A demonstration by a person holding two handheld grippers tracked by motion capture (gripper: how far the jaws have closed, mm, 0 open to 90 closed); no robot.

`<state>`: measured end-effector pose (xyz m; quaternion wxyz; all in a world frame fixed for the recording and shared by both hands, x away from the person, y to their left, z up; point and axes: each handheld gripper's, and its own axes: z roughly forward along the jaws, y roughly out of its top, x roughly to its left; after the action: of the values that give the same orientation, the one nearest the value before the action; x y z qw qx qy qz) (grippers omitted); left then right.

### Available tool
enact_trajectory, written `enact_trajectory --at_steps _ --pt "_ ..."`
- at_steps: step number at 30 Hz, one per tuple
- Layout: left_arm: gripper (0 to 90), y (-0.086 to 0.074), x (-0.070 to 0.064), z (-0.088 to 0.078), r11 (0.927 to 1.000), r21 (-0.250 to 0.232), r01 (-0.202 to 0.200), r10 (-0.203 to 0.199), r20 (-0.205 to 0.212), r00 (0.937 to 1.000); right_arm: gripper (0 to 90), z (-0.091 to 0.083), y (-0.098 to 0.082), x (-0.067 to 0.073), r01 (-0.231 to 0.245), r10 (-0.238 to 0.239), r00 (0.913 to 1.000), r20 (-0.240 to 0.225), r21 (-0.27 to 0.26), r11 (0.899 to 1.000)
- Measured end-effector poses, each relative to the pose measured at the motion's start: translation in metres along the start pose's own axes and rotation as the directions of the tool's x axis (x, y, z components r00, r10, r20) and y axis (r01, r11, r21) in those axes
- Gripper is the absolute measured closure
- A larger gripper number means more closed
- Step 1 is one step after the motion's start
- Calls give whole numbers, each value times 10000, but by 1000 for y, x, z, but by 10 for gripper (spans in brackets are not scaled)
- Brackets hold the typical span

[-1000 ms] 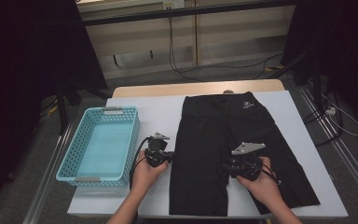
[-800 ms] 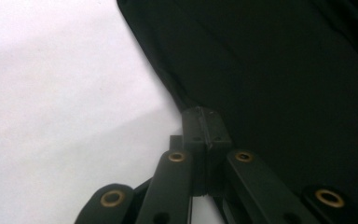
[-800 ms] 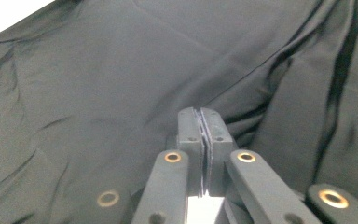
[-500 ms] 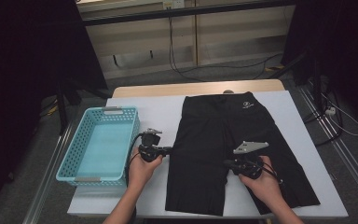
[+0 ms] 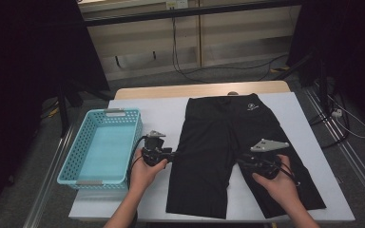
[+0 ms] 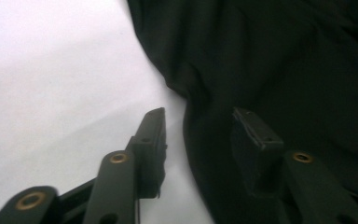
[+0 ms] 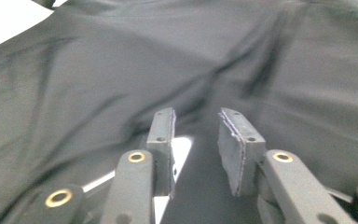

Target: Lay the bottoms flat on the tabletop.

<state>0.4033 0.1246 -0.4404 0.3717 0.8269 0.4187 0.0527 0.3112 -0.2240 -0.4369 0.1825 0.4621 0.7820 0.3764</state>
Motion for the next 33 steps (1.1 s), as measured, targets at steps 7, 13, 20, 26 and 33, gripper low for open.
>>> enact_trajectory --at_steps 7,13,20,26,33 --pt "223 -1 1 4 10000 -21 -68 67 -460 9989 540 -23 -11 -39 -623 655 9869 1475 -262 9977" --pt "201 1 -1 3 9998 -72 -203 200 -342 9992 537 -27 -22 -67 -1128 1189 9583 2599 -383 9929" --pt "181 2 -2 4 9987 -106 -489 484 -449 9978 544 -24 -27 -85 -1250 1219 9403 3178 -106 9921" --pt "176 3 -4 4 9971 -30 -765 763 -498 9958 575 -28 -35 -101 -1794 1710 9147 3661 -112 9837" --pt "173 4 -5 6 9973 -119 -730 723 -487 9962 586 -32 -46 -115 -2322 2199 8932 3923 -164 9725"
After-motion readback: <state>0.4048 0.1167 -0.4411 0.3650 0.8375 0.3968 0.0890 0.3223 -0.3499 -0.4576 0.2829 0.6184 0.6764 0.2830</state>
